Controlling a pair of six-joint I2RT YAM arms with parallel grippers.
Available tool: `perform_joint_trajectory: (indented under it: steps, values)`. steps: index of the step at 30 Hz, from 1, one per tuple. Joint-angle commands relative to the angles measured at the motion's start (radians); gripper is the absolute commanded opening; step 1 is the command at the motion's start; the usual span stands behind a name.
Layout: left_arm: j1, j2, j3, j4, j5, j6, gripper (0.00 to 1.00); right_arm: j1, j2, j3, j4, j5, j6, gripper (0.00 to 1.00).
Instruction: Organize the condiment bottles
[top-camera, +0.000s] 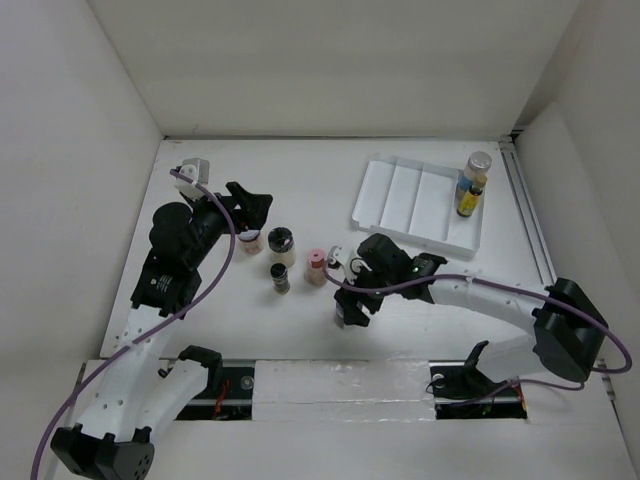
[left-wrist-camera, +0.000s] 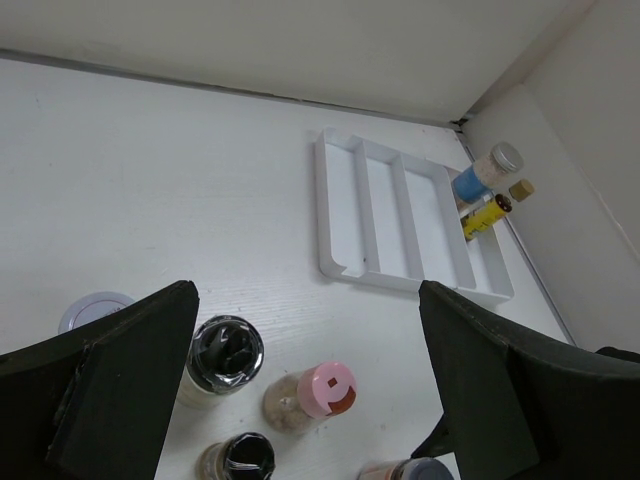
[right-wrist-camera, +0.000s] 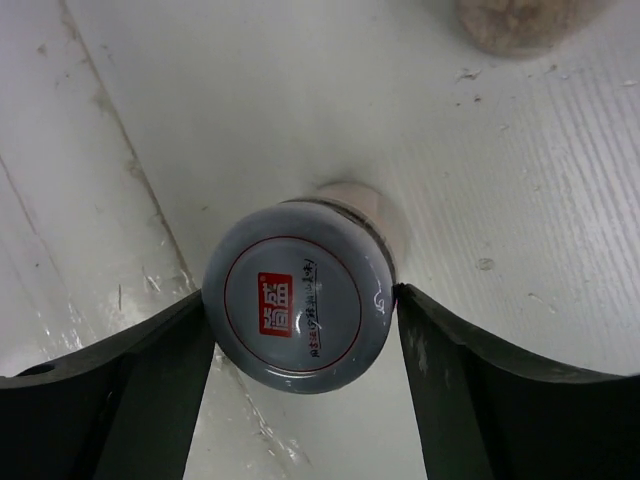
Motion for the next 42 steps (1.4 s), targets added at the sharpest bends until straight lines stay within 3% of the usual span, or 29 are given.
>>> perform_joint_trajectory:
  steps: [1,7,12,16,20,27,32,42]
  values:
    - [0.007,-0.016,0.008,0.032,0.016,0.0,0.89,0.012,-0.023,0.039,0.109,0.111,0.039,0.75]
    - [0.007,-0.016,0.008,0.032,0.016,0.0,0.89,0.012,-0.089,0.028,0.21,0.257,0.082,0.44]
    - [0.007,-0.016,0.008,0.041,0.025,-0.009,0.9,-0.001,-0.172,0.08,0.228,0.43,0.07,0.44]
    - [0.007,-0.016,0.008,0.041,0.036,-0.009,0.9,-0.165,-0.193,0.142,0.331,0.493,0.058,0.44]
    - [0.007,-0.007,-0.003,0.052,0.048,-0.009,0.9,-0.358,-0.057,0.226,0.451,0.438,0.038,0.44]
    - [0.007,-0.027,-0.003,0.052,0.03,-0.009,0.9,-0.551,0.322,0.519,0.563,0.288,0.05,0.45]
    - [0.007,-0.027,-0.003,0.043,0.03,-0.009,0.9,-0.604,0.526,0.694,0.601,0.254,0.068,0.45]
    - [0.007,-0.007,0.006,0.043,0.03,-0.009,0.9,-0.654,0.681,0.821,0.635,0.183,0.102,0.45]
